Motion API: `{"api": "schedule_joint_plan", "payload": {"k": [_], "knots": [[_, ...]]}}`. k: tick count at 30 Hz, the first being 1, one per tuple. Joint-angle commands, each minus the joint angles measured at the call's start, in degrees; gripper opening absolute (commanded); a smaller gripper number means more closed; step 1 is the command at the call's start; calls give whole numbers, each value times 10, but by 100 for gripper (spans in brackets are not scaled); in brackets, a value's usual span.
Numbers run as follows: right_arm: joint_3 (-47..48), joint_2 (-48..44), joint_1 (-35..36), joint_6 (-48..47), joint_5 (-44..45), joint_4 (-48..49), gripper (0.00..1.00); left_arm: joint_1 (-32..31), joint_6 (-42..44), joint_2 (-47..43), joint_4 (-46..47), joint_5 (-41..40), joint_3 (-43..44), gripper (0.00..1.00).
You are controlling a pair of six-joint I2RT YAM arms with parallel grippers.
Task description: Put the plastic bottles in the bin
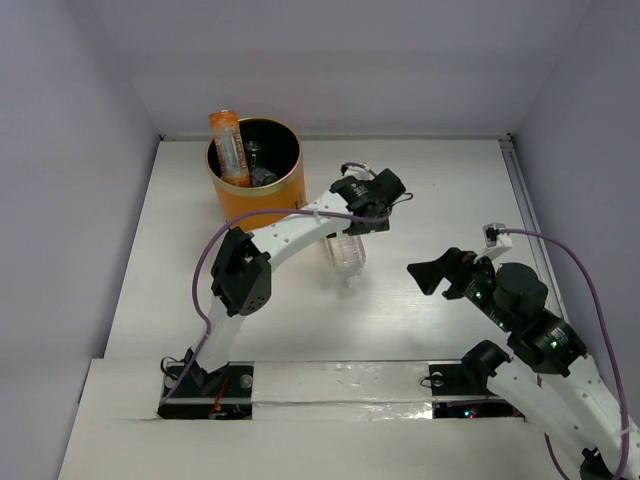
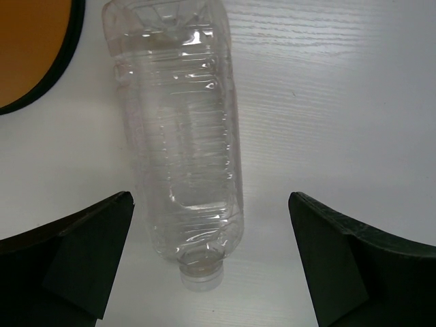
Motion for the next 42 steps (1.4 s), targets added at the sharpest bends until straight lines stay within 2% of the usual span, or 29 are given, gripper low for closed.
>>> {"api": "schedule_joint_plan", "payload": {"k": [1,12,18,24,30,33,37,38,40,42], "knots": [[-1,-6,-1,-23,-37,23,100,11,-32,-12,-52,-41,13,99],[-5,-6,-1,-50,-104,45,100,46,16,19,-12,-8,0,99],[-5,0,-1,-57,-115,51,100,70,37,35,19,10,-10,99],[-4,17,-1,-66,-131,62,100,75,64,77,35,38,21,99],[-7,26,-1,-69,-125,66,100,75,68,88,70,59,-11,99],[-6,32,-1,-70,-120,67,100,75,70,90,88,65,-26,92],[-4,36,-1,-72,-113,66,100,75,78,79,98,81,-11,70],[-2,36,-1,-72,-112,64,100,75,82,73,104,85,-5,60],[2,35,-1,-73,-105,61,100,68,93,49,112,101,28,52],[8,30,-1,-74,-102,58,100,62,109,34,117,115,65,52]]}}
